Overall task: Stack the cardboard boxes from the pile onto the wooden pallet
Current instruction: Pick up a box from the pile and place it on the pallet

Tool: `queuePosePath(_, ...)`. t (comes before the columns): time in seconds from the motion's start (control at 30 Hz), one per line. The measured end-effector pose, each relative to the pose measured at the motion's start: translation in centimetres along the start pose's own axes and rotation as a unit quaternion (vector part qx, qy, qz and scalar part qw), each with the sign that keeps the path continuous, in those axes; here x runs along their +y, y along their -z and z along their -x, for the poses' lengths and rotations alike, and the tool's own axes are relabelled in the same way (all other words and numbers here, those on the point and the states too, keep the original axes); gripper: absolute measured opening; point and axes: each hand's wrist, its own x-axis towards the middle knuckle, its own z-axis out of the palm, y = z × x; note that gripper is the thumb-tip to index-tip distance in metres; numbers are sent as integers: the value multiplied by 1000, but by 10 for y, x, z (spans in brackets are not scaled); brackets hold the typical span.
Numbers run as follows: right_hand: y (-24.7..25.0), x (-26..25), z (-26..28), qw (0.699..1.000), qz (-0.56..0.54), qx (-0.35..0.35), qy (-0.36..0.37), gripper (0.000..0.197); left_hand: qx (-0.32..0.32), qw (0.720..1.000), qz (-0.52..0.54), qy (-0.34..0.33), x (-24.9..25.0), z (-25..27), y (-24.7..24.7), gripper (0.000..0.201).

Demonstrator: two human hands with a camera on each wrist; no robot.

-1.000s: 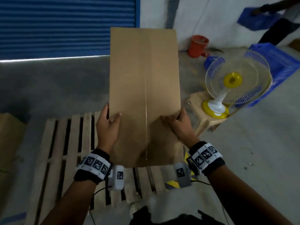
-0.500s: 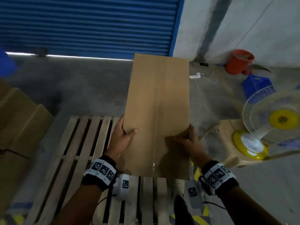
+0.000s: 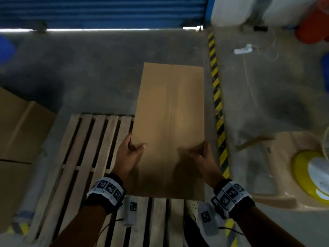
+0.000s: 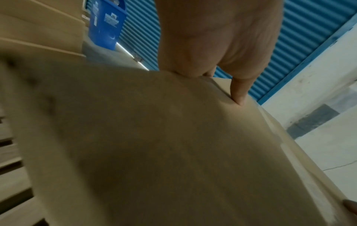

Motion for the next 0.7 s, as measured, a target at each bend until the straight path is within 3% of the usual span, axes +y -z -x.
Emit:
queuePosePath(0.2,-27,92,-88,999,-5,-38,1,94,-25,999,-22,14,-106,-95,-19,55)
queuePosePath(0.47,-60,233,-174,996,12,-74,-44,90,-52,996,-65,41,-249,-189,-45,55)
queuePosePath(0.7,-83,292,-213,988,73,-123,-59,95,-62,991,-55,108,-339,-224,-53,74)
